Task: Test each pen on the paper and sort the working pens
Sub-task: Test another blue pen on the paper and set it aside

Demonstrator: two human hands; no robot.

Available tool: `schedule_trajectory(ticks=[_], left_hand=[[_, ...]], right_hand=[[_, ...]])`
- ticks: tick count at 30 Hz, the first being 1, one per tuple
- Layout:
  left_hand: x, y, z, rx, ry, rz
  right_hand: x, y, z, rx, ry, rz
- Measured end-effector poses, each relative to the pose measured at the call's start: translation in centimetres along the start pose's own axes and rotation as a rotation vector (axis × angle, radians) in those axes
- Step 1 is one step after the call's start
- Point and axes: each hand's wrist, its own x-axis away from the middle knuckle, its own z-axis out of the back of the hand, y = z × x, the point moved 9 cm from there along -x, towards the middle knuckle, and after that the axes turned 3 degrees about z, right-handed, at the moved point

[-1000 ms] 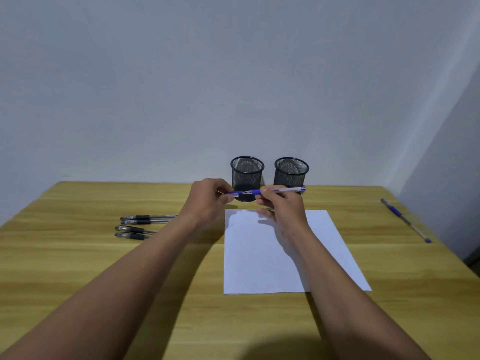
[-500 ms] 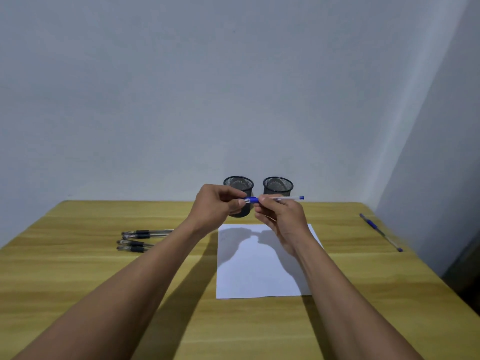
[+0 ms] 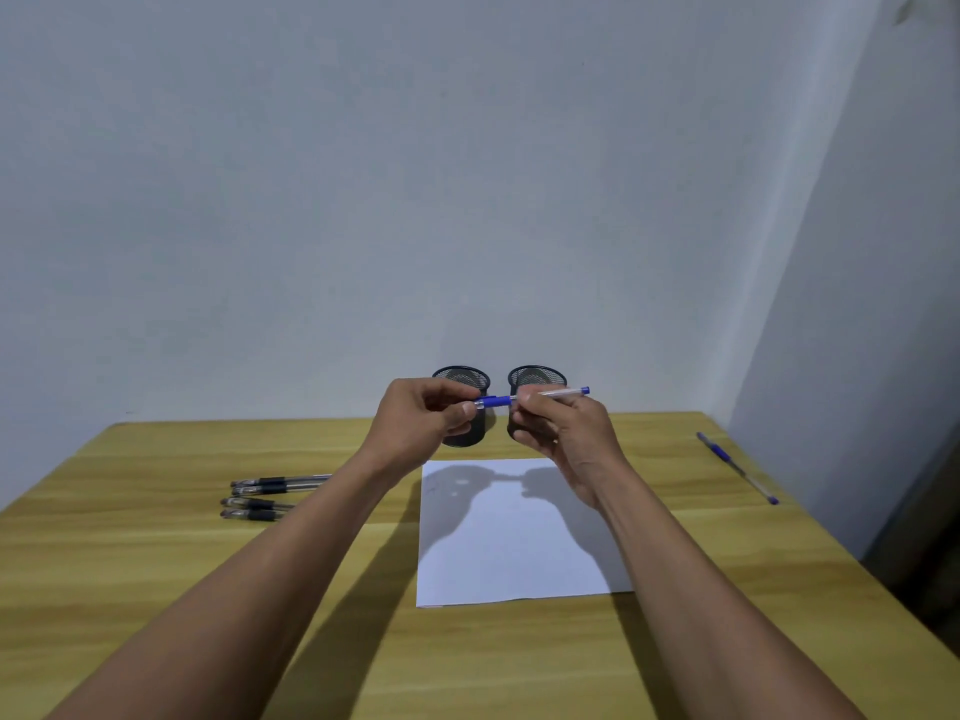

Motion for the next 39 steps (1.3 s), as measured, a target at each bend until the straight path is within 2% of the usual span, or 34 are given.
schedule_trajectory(ticks=[4, 9, 14, 18, 27, 34, 39], left_hand=[[-0.4, 0.0, 0.1, -0.048, 0.009, 0.008], [-1.2, -0.2, -2.6, -0.054, -0.037, 0.001], [-2.8, 0.5, -7.3, -0.195, -0.073, -0.061], [-4.2, 0.5, -12.4, -0.391, -0.091, -0.132], [-5.3, -3.9, -28.2, -0.799, -0.479, -0.12], [-6.4, -7.0, -34.2, -1.036, -0.56, -0.175], [-6.4, -7.5, -34.9, -1.114, -0.535, -0.221]], right_hand=[[0.3, -2.8, 2.1, 0.278, 0.009, 0.126], [0.4, -4.4, 4.4, 0.594, -0.007, 0.191], [1.1, -5.5, 8.8, 0.908, 0.095, 0.283], [2.0, -5.6, 14.0, 0.981, 0.245, 0.272], [3.6, -2.8, 26.1, 1.152, 0.596, 0.068], [2.8, -0.7, 29.4, 1.319, 0.653, -0.017], [2.2, -0.7, 29.6, 1.384, 0.628, -0.017]])
